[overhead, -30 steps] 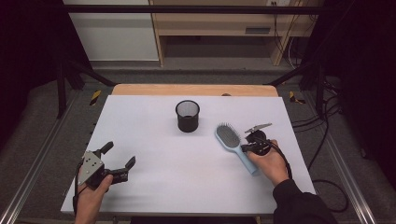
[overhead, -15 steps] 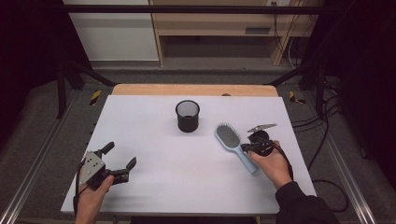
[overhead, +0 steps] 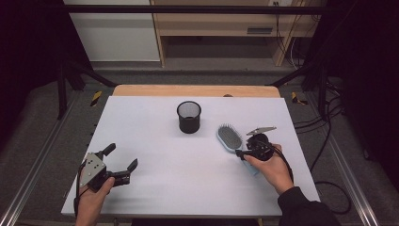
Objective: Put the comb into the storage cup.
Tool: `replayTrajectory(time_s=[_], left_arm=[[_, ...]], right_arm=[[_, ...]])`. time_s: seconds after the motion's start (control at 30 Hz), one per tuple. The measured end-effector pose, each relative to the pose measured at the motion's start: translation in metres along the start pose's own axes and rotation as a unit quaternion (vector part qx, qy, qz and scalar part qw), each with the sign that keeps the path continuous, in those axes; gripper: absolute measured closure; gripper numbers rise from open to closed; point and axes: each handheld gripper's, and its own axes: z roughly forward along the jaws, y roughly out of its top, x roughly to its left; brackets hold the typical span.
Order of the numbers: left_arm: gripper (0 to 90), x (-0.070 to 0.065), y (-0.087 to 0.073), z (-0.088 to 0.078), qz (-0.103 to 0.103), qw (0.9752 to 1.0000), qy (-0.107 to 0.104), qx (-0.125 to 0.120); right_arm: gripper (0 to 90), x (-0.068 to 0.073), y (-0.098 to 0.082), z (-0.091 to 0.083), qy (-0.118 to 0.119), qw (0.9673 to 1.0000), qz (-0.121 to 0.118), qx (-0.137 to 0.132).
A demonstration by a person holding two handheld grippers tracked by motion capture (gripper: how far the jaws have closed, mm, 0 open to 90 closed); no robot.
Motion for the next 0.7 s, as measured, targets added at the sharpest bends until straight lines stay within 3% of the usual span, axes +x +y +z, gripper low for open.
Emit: replayTrajectory(time_s=[0.43,0.7], left_arm=[[3.4,0.0,0.0,0.0,0.001,1.0,-0.003,0.0],[3.3,0.0,0.0,0.001,0.001,1.0,-0.002,0.001]], right_arm=[[11.5,0.004,-0.001,0.009,-0.006,0.9999,0.002,0.014],[8.4,0.007,-0.003,0.016,-0.003,0.9993,-0.009,0.037]])
